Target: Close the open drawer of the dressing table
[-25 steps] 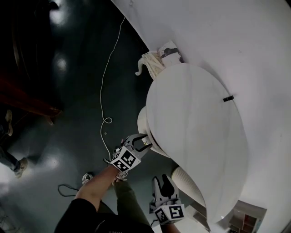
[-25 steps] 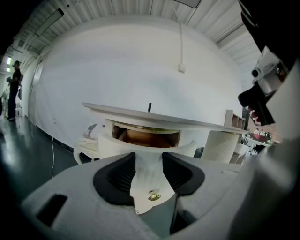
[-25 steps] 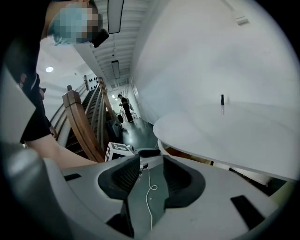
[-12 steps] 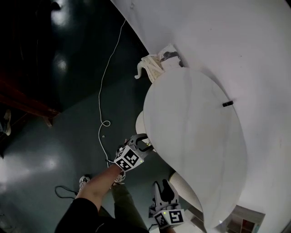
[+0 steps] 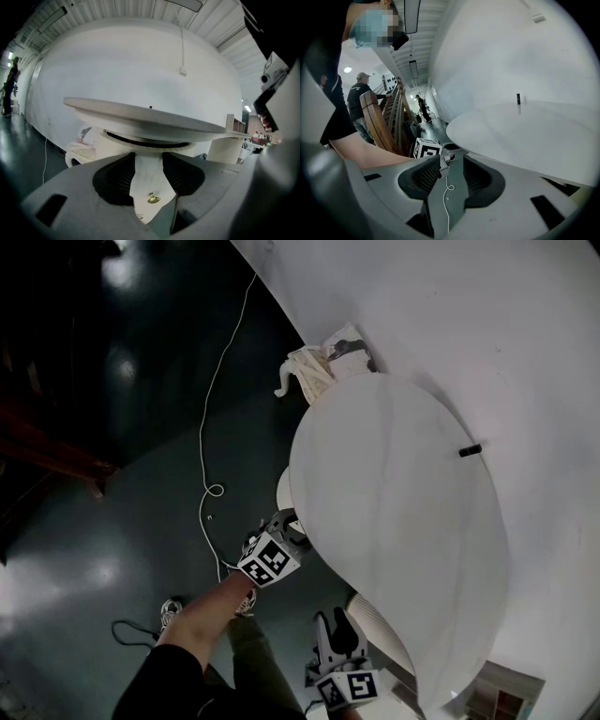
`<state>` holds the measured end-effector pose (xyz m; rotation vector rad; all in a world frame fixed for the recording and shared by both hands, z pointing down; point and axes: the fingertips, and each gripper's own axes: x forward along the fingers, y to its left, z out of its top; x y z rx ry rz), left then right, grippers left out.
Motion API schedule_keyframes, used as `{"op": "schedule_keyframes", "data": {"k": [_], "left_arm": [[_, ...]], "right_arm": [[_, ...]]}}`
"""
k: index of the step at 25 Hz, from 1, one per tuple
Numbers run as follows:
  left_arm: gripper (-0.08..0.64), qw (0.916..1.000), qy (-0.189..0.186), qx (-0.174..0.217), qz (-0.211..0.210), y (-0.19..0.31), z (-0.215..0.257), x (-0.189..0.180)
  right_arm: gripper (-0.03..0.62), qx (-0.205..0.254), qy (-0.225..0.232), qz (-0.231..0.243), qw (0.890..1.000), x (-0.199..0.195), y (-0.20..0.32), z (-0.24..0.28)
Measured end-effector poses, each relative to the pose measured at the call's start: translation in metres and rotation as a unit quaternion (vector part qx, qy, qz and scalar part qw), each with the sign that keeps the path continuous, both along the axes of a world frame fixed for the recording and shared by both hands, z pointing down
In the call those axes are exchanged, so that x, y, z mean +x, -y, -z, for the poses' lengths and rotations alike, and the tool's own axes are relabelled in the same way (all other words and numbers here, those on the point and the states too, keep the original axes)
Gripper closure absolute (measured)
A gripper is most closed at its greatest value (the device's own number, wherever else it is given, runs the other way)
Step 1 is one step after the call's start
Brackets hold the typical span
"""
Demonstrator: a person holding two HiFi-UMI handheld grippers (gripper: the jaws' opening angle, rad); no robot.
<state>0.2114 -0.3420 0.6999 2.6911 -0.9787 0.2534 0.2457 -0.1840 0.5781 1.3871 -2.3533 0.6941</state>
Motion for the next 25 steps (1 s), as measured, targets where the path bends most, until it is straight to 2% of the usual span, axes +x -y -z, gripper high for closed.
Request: {"op": "schedule_keyframes", "data": {"k": [10,13,25], "left_arm": [[0.376,1.0000,0.005,-0.002,-0.009,0.011,0.001,0.008],[0.377,0.9997,0.022,-0.006,-0.011,0.011,-0.001,0.006],[0.378,0.9992,0.037,-0.014,0.008,-0.022,0.005,-0.044]], "right_arm": [[0.436,-0.004,0.006,-0.003,1.000,-0.002,0.006,0.001],[0.436,-0.001,0.009,-0.004,1.000,-0.005,0.009,0.002],[0.440,0.017,0.012,-0.010,1.000,-0.025,-0.004,0.007]]}}
